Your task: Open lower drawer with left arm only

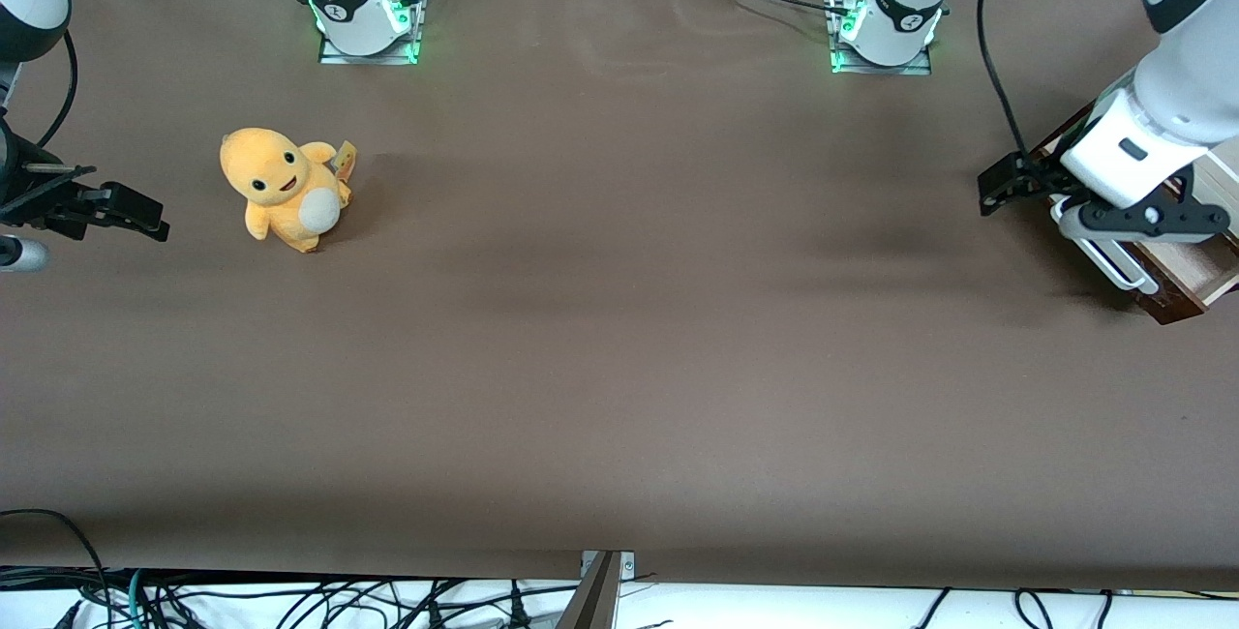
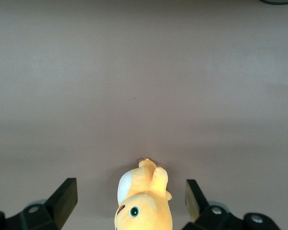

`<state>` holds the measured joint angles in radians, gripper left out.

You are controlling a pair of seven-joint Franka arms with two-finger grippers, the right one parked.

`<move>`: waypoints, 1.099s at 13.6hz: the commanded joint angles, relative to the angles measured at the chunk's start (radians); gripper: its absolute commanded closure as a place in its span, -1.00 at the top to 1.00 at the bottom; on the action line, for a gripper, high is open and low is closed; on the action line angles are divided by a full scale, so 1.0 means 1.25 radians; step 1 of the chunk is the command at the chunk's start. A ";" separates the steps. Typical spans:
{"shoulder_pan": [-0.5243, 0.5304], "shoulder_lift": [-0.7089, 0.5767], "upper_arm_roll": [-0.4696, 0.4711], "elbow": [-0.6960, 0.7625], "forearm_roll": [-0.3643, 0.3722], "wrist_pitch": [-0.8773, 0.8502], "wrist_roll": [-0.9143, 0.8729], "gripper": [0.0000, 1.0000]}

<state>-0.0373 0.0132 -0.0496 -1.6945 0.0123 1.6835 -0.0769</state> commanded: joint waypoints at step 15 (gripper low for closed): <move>0.034 -0.020 -0.002 0.015 -0.016 -0.063 0.034 1.00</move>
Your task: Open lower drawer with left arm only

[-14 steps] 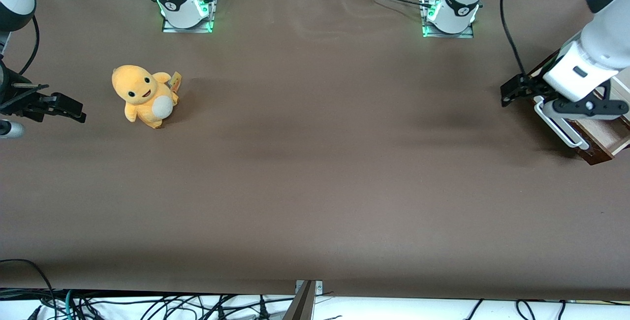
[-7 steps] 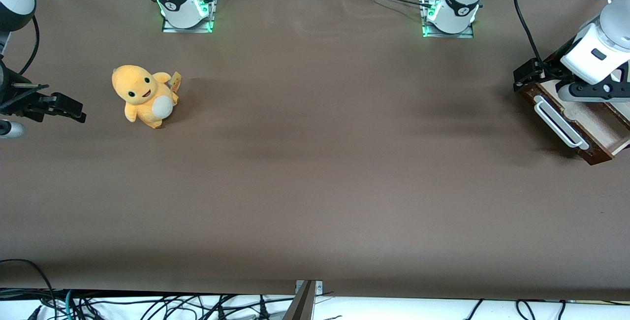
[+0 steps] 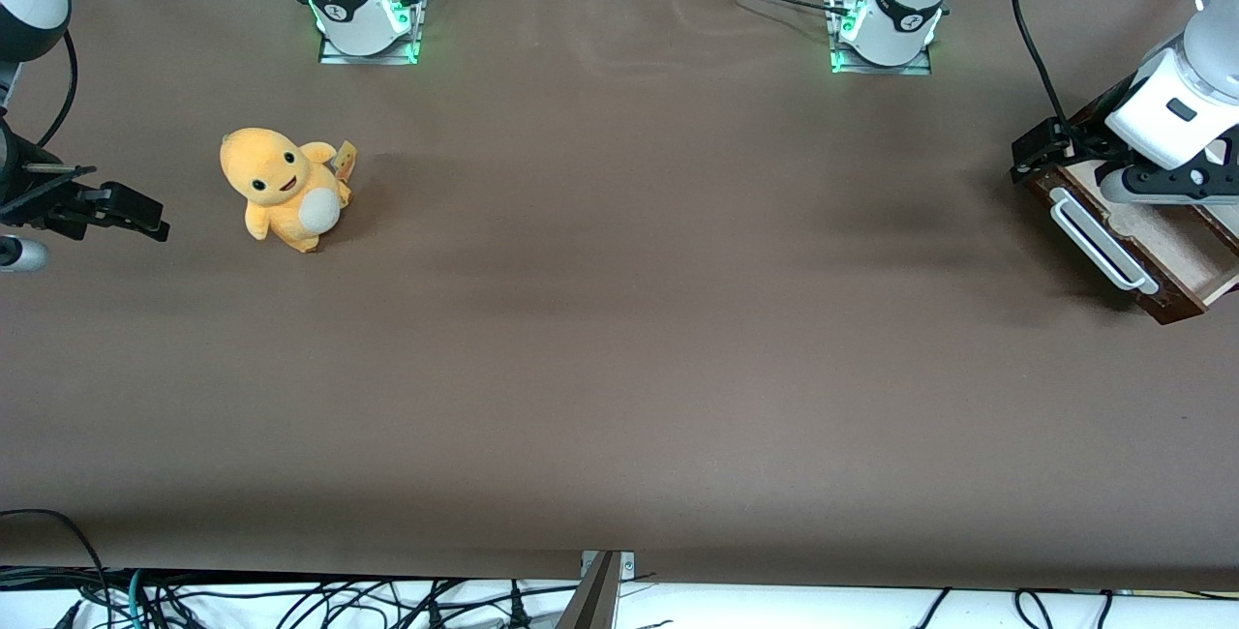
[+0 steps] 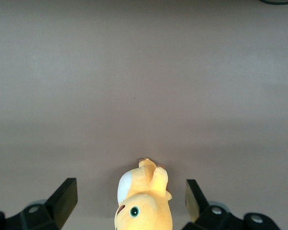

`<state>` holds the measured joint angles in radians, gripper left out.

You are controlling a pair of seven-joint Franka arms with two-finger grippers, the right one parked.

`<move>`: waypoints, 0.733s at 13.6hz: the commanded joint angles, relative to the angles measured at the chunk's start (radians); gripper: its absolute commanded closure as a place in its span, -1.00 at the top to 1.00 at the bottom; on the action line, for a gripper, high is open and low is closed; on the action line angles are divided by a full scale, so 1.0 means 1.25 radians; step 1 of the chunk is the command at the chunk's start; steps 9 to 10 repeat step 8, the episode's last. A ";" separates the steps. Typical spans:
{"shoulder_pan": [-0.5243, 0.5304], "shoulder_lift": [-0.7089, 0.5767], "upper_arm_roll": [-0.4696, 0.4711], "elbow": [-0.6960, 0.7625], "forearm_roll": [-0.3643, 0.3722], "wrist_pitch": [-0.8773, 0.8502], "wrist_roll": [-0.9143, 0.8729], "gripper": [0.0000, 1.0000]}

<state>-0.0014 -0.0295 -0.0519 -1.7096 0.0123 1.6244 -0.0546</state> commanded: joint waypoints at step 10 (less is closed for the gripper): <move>-0.001 0.014 -0.004 0.028 -0.022 -0.016 0.022 1.00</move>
